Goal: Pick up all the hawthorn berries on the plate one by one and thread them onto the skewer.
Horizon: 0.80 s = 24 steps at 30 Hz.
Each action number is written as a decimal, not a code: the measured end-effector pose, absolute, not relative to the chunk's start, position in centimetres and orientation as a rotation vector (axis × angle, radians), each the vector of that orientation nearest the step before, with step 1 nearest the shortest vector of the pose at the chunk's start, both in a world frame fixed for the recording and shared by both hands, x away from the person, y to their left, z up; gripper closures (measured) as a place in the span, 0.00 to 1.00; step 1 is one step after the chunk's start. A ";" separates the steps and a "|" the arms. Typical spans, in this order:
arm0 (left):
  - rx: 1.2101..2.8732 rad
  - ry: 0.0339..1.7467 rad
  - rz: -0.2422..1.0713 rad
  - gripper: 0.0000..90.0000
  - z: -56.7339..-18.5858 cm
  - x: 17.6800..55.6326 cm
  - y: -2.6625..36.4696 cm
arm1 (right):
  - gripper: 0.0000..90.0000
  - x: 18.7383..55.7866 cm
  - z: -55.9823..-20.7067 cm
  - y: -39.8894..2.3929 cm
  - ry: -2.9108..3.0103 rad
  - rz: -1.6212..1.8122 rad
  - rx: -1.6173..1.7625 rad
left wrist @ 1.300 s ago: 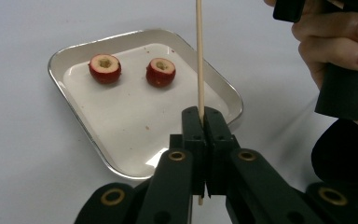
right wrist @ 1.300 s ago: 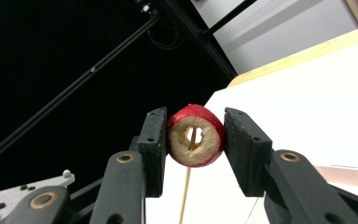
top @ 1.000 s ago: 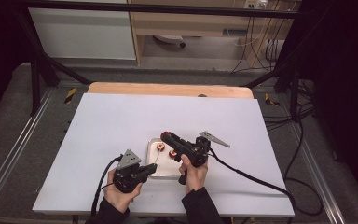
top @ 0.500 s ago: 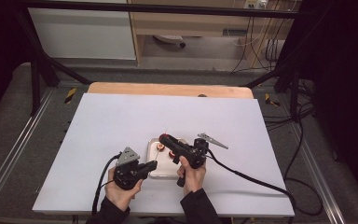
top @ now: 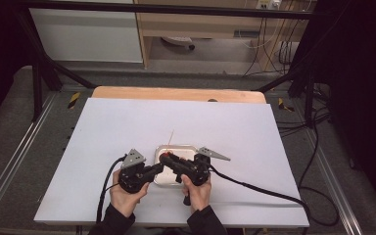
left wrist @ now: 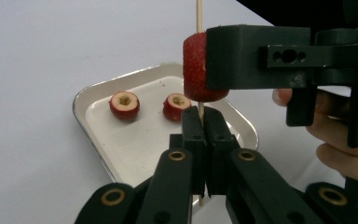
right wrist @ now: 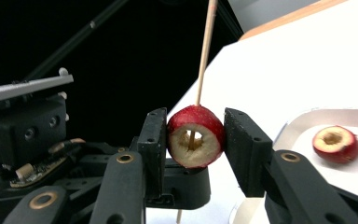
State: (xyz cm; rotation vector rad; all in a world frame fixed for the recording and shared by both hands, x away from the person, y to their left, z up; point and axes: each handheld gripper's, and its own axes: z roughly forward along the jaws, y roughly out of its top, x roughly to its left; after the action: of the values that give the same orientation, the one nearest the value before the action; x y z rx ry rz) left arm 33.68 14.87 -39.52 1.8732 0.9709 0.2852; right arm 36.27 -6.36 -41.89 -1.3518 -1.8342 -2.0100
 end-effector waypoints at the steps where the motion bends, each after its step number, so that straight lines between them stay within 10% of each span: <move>1: 1.881 0.967 0.287 0.99 -39.6 33.7 14.8 | 0.66 36.2 -41.8 -6.4 -1.858 -2.003 -1.351; 12: 1.931 0.969 0.324 0.98 -40.4 33.6 17.0 | 0.16 37.1 -40.1 -9.5 -2.275 -1.885 -1.334; 24: 1.979 0.974 0.346 0.98 -41.4 33.1 18.6 | 0.10 39.2 -39.4 -11.0 -2.702 -1.480 -1.259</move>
State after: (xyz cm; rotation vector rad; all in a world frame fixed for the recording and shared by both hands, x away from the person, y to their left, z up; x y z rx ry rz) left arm 33.13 18.61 -41.45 1.9795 0.9735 0.3459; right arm 39.21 -11.00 -39.35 -1.2591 -2.7019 -1.4799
